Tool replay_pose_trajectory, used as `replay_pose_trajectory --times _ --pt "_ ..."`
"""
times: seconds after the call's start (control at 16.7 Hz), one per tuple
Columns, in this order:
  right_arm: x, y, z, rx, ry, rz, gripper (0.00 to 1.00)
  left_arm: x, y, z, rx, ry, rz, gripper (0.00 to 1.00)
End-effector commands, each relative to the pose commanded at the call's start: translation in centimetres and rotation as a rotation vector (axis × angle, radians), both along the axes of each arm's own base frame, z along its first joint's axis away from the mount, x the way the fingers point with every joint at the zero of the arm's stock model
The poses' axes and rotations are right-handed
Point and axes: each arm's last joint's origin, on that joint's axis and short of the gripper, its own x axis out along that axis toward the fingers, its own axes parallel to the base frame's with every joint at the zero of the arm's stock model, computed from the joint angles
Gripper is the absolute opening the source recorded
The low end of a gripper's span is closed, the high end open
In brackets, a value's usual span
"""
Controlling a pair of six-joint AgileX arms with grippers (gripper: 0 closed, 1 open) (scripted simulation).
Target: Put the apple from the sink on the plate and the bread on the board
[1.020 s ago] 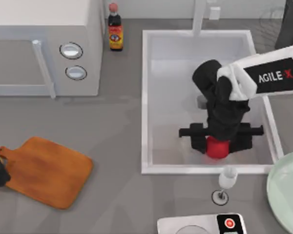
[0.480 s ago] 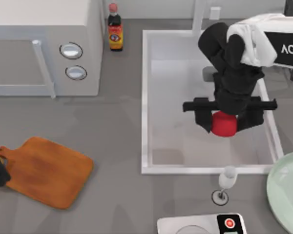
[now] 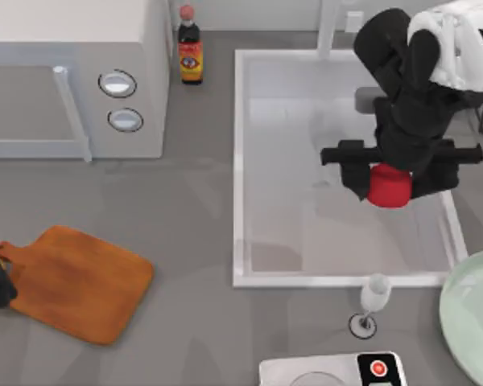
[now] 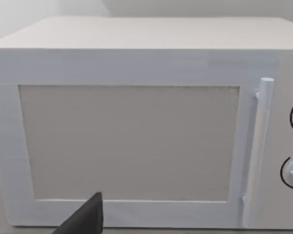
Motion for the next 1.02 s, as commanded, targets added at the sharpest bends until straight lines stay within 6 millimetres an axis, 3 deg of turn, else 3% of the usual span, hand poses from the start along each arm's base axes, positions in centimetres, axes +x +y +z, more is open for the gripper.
replay_pose_trajectory --times 0.24,0.48,0.78,1.02 --pt "-2.1 -3.7 2.9 -0.004 0.001 -0.004 0.00 0.0 0.0 0.0 0.000 0.000 0.000 1.00" --pt "-5.5 -7.7 5.0 -0.012 0.024 -0.007 0.00 0.0 0.0 0.0 0.000 0.000 0.000 1.00" --pt "-10.2 -11.5 6.2 -0.016 0.063 -0.007 0.00 0.0 0.0 0.0 0.000 0.000 0.000 1.00" --pt "-12.8 -13.2 6.2 -0.015 0.086 -0.005 0.00 0.0 0.0 0.0 0.000 0.000 0.000 1.00"
